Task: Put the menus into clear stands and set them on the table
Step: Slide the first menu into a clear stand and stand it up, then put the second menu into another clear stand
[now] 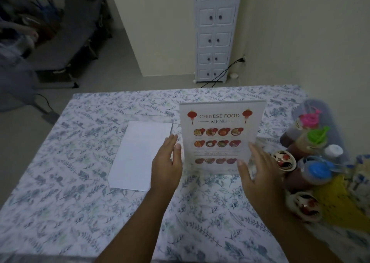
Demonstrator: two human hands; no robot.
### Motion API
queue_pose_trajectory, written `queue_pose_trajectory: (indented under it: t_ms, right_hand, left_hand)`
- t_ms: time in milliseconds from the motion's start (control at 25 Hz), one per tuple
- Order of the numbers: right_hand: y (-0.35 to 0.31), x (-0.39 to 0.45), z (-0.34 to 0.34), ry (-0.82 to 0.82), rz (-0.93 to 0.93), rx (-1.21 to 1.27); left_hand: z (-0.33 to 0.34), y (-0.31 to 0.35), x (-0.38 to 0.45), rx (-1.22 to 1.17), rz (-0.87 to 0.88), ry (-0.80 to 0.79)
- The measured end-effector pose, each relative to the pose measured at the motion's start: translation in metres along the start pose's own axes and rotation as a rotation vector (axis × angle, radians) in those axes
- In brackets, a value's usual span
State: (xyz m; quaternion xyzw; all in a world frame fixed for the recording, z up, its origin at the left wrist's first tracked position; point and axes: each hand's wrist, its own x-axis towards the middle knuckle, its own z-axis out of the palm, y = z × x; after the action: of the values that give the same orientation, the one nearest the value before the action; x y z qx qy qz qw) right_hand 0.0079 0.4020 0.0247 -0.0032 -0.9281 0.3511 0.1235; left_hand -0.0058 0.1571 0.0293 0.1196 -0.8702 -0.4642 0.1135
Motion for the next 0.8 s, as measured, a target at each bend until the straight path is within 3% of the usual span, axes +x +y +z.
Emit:
queue_pose_trajectory:
  t_ms: [280,480,680,800]
  right_hand:
    - [-0.087,-0.025,0.078,-0.380,-0.295,-0.177]
    - [-0.131,-0.025,0.153,-0.551,-0.339,-0.288]
    - [-0.138,-0.010,0.216,-0.638,-0.110,-0.506]
    - [-0.138,-0.012,0.237,-0.596,0.070,-0.486]
  left_hand:
    - [-0.060,-0.060,-0.011,0.370,0.056,-0.063]
    - [-0.112,-0.128,0.009,0.545,-0.026,-0.186]
    - [-0.141,-0.191,0.055,0.746,-0.132,-0.317]
    - [-0.149,-0.218,0.067,0.714,-0.210,-0.400]
